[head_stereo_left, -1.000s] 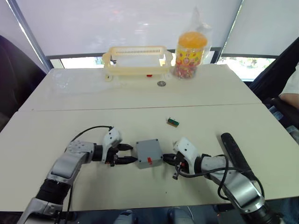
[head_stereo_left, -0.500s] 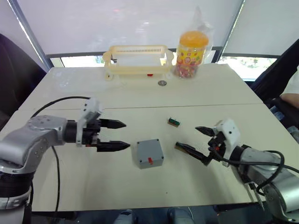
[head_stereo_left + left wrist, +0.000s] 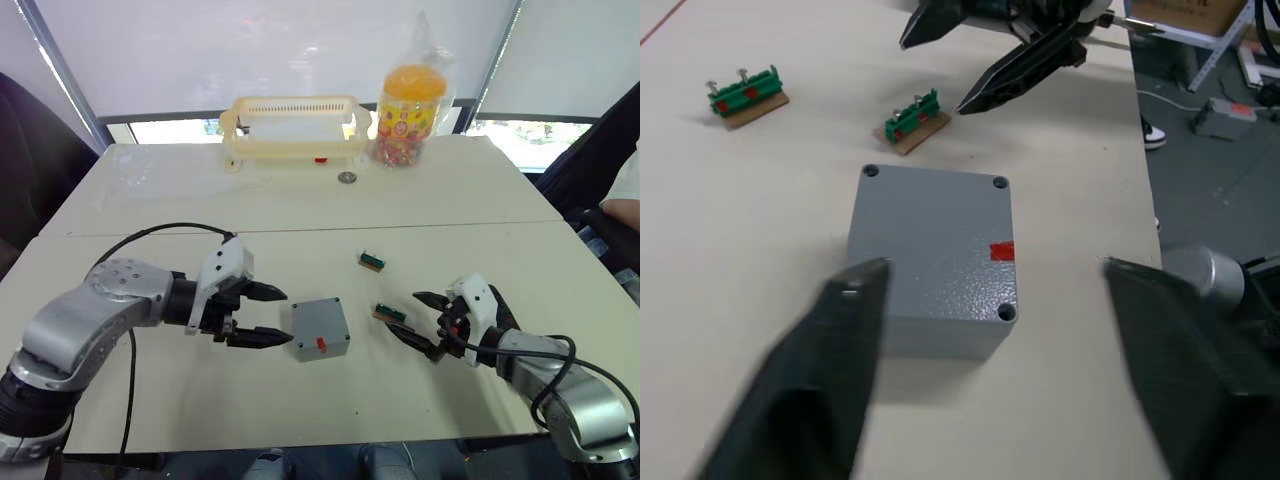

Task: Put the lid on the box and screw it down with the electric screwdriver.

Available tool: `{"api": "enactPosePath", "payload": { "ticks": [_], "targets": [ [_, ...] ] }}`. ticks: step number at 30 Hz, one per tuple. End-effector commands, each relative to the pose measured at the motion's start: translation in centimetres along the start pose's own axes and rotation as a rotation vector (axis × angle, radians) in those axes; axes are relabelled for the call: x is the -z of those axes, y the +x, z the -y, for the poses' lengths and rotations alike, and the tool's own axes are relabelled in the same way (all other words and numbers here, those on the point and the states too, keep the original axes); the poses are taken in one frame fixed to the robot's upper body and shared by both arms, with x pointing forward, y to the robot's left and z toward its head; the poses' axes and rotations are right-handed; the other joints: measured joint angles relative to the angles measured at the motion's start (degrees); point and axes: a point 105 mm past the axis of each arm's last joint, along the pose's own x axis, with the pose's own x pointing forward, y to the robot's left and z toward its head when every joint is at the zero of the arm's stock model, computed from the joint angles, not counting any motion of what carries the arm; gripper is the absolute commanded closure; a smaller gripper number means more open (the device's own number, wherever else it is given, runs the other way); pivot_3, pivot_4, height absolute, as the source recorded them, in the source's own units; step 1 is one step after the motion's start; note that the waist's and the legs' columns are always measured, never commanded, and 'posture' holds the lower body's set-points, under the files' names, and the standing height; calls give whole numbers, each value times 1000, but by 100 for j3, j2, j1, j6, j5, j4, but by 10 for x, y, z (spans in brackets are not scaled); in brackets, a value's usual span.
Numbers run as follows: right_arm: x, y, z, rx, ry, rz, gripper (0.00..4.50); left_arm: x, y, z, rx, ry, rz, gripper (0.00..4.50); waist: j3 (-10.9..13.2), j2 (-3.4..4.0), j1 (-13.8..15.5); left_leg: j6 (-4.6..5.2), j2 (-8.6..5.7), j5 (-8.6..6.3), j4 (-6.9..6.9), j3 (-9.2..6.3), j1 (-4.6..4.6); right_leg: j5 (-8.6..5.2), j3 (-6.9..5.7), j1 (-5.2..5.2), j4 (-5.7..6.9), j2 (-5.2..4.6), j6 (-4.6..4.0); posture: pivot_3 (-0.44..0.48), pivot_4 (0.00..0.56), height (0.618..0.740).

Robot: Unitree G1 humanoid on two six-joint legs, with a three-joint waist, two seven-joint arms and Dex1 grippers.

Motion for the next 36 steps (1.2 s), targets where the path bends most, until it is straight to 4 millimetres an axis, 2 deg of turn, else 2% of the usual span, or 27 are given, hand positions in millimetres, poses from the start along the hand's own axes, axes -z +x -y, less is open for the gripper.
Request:
{"api": "enactPosePath", "payload": {
  "ticks": [1,8,11,15,27,28,31,36],
  "targets": [
    [-3,3,-3,-17,-19,32,0,-9,-3,4,6,46,4,1815,0,0,0,0,0,0,0,0,0,0,0,0,0,0,0,0,150,740],
    [-3,12,0,-15,-4,54,0,-4,-2,3,-5,44,-6,1815,1,1,-4,0,0,0,0,0,0,0,0,0,0,1,0,0,150,740],
    [-2,14,1,-9,-2,58,919,-3,-1,3,-8,40,-3,1871,1,1,-1,0,0,0,0,0,0,0,0,0,0,1,0,0,150,740],
    [-4,16,1,-12,5,73,2923,-1,0,4,-12,34,-4,1871,1,1,-1,0,0,0,0,0,0,0,0,0,0,1,0,0,150,740],
    [1,21,4,5,-14,56,2923,2,1,2,-36,37,-5,1871,0,1,-1,0,0,0,0,0,0,0,0,0,0,1,0,0,150,740],
    [1,21,5,7,-14,56,3474,3,1,2,-37,36,-5,1871,0,1,-1,0,0,0,0,0,0,1,0,0,1,1,0,0,150,740],
    [1,21,6,11,-10,62,4488,3,2,2,-38,35,-6,1871,0,1,-2,0,0,0,0,0,1,1,0,0,1,1,0,0,150,740],
    [2,20,5,9,-11,60,4488,5,2,1,-43,35,-11,1871,0,2,-1,0,0,0,0,0,1,1,0,0,1,1,0,0,150,740]
  ]
}}
